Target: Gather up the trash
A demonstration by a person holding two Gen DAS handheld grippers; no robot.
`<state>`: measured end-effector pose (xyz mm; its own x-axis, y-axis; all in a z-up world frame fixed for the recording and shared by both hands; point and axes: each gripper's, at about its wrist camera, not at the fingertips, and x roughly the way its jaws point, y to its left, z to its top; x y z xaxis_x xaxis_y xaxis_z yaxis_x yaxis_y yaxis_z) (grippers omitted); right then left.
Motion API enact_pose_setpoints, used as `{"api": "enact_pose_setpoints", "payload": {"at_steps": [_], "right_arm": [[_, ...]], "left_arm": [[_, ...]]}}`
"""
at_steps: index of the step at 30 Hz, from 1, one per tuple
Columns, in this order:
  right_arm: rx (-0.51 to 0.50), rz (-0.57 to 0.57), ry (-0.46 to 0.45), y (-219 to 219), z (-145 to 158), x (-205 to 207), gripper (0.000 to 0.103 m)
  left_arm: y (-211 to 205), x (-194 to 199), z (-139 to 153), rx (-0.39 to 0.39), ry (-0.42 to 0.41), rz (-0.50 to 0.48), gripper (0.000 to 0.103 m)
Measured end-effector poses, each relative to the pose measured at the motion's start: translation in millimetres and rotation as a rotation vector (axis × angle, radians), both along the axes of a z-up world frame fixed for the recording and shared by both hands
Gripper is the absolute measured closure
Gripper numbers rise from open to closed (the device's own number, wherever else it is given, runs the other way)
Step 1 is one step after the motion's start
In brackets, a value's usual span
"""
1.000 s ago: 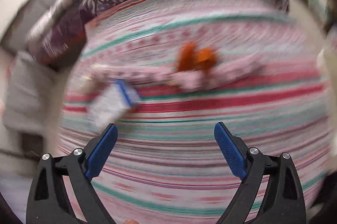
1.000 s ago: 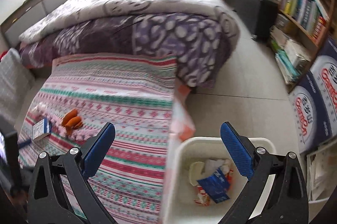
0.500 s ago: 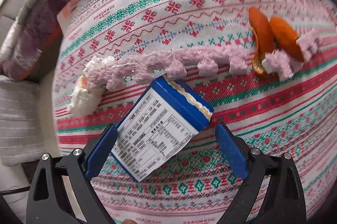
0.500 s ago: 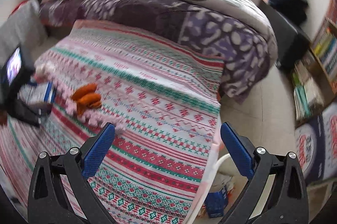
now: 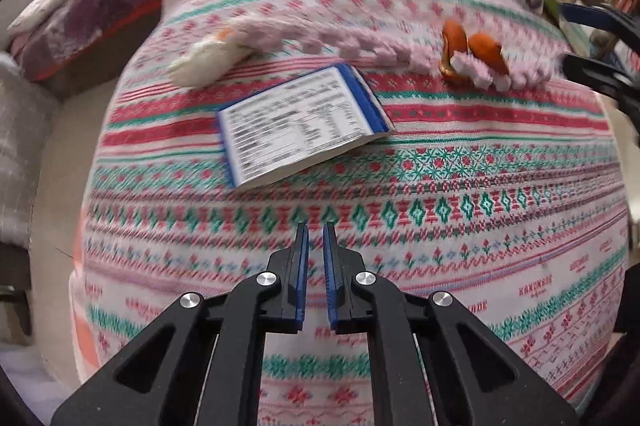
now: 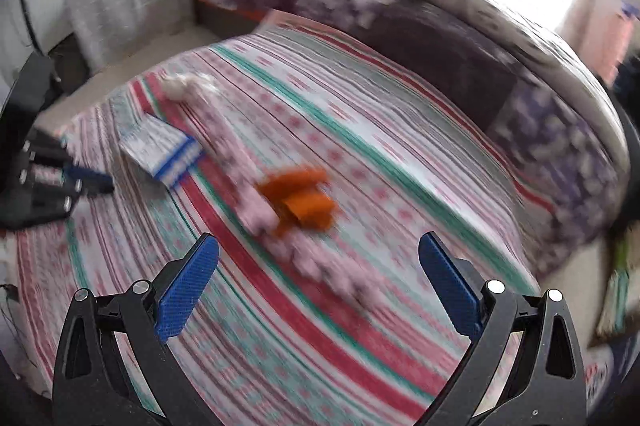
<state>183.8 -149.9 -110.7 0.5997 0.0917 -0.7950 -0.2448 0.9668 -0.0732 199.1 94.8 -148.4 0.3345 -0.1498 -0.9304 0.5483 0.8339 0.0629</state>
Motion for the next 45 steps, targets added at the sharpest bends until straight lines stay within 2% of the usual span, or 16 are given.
{"api": "enact_pose_setpoints", "payload": {"at_steps": [1,3,4,8,10,15,17,18,20,23,27,33,37,41,43,45], "right_arm": [[-0.002,0.013,-0.009,10.4,2.4,9.4,0.007],[0.016,0.041,-0.012,24.0,6.2,25.8,0.007],[0.028,0.058,-0.005,30.0,6.9,34.5,0.007],[0.045,0.146,0.053,57.8,-2.0,69.3,0.008],[0.051,0.207,0.096,74.9,-11.5,87.7,0.016],[0.122,0.269,0.195,105.3,-35.0,117.5,0.022],[0.119,0.282,0.227,115.3,-46.1,127.7,0.040],[0.121,0.271,0.251,116.4,-51.3,132.1,0.066],[0.143,0.232,0.258,111.5,-53.6,136.1,0.080],[0.235,0.167,0.214,81.5,-37.9,130.8,0.081],[0.264,0.073,0.170,26.3,-17.3,114.7,0.081],[0.308,0.020,0.168,-47.4,-5.3,74.6,0.081],[0.298,0.021,0.205,-71.0,-16.4,48.7,0.081],[0.330,0.013,0.211,-73.9,-27.2,32.0,0.080],[0.339,0.012,0.216,-74.1,-29.7,25.8,0.080],[0.343,0.018,0.221,-73.7,-29.7,20.4,0.080]], "left_arm": [[4.1,-0.5,4.2,-0.013,-0.010,0.005,0.089],[10.6,0.6,17.2,-0.034,-0.037,-0.004,0.040],[11.4,-1.5,21.8,-0.036,-0.048,-0.015,0.037],[2.9,-0.6,30.6,-0.024,-0.047,-0.070,0.037],[0.5,-0.8,25.1,0.003,-0.035,-0.113,0.037],[0.2,0.9,17.0,0.035,-0.010,-0.155,0.037],[2.7,6.7,15.4,0.033,-0.008,-0.154,0.037],[3.5,9.6,15.8,0.029,-0.008,-0.156,0.037],[-3.1,15.7,16.9,0.026,-0.011,-0.174,0.037],[-21.0,27.7,13.6,0.052,-0.019,-0.226,0.036],[-53.4,39.7,3.4,0.139,-0.011,-0.332,0.034],[-95.3,59.3,-24.7,0.383,0.002,-0.501,0.032],[-112.7,81.8,-35.6,0.481,0.069,-0.573,0.013],[-113.2,116.6,-42.6,0.434,0.227,-0.475,0.011],[-105.6,120.8,-40.3,0.368,0.257,-0.404,0.020],[-95.3,114.6,-33.7,0.291,0.258,-0.342,0.036]]}}
